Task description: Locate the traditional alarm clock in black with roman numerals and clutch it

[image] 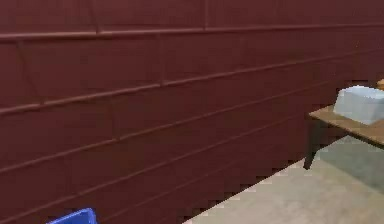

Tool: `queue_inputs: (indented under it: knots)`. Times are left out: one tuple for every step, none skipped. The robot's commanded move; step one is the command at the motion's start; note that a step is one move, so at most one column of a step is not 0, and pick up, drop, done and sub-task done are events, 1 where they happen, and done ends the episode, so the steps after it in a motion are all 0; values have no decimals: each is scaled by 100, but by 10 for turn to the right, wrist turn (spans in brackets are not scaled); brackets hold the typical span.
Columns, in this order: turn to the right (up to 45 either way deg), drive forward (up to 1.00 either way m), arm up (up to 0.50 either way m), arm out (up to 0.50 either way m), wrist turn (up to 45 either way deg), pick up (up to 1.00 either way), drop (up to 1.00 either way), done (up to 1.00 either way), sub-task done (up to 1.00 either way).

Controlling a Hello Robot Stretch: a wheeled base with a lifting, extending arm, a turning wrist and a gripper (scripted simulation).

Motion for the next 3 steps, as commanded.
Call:
queue_inputs:
  knots:
    - [450, 0, 0, 0, 0, 0, 0, 0, 0]
    - [330, 0, 0, 0, 0, 0, 0, 0, 0]
    - [30, 0, 0, 0, 0, 0, 0, 0, 0]
